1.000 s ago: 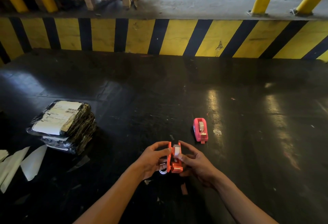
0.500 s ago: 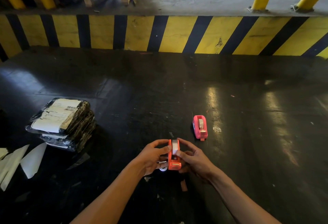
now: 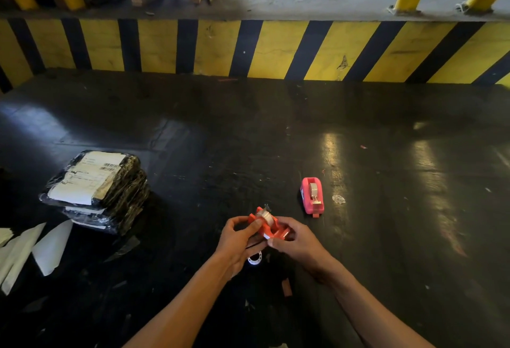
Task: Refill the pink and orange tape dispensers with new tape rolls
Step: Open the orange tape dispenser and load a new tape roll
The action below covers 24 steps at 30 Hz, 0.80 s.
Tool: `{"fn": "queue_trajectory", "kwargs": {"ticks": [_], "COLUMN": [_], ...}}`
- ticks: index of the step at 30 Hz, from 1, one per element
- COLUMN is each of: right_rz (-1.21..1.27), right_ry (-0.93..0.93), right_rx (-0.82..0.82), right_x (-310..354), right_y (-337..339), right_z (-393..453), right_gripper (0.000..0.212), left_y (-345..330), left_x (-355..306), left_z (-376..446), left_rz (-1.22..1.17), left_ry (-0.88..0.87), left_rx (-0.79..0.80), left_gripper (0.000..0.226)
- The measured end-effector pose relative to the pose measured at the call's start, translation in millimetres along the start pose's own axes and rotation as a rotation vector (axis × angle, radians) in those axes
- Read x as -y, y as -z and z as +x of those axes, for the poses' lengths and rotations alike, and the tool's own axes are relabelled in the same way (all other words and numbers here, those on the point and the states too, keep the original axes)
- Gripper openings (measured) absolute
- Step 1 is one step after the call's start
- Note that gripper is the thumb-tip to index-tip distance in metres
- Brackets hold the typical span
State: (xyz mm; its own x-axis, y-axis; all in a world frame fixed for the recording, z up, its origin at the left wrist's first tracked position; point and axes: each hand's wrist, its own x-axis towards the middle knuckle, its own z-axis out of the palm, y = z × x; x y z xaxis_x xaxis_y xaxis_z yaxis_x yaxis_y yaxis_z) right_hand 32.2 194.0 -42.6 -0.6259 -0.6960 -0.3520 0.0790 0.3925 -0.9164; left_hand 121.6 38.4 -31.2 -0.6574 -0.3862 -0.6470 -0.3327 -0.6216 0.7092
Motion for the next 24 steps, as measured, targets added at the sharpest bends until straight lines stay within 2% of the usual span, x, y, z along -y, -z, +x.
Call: {"fn": "queue_trajectory", "kwargs": {"ticks": [2,5,7,10,12,14,17,20,24], "right_rz": [-0.133,-0.197,-0.226,-0.264,-0.294,-0.329,-0.375,-0.494,-0.576], "right_ry": [0.028,0.037,0.04,0.017,-0.01,-0.039,-0.076,-0.014,0.076], "right_rx": [-0.05,-0.006,0.036,0.042,0.01,-0.016,-0.042,-0.156,-0.344], "right_x": [-4,-10,-15,-21,-27,-30,-33,-32,-21], "right_y": [8,22,27,27,23,21,18,12,-4], "right_z": [2,6,11,20,26,32,40,44,50], "right_gripper": [0.054,0.058,0.056,0.048,0.043,0.038,0.035,0.032,0.01], "left_y": [5,15,17,15,14,14,12,12,16], "left_x": [-1,-6,-9,-13,-13,-14,-13,-12,-9], "left_z": [1,7,15,31,43,52,62,67,71], "left_rz": [0.136,0.527,0.773,1.038,1.098,1.121,1.192,1.255,1.231], "left_ry": [-0.057,-0.207,-0.275,-0.335,-0.339,-0.333,-0.402,-0.485,-0.474], "left_rx": [0.021,0.099,0.168,0.207,0.208,0.215,0.206,0.194,0.199], "left_gripper": [0.045,0.074,0.085,0.064,0.045,0.039,0.04,0.039,0.041]}}
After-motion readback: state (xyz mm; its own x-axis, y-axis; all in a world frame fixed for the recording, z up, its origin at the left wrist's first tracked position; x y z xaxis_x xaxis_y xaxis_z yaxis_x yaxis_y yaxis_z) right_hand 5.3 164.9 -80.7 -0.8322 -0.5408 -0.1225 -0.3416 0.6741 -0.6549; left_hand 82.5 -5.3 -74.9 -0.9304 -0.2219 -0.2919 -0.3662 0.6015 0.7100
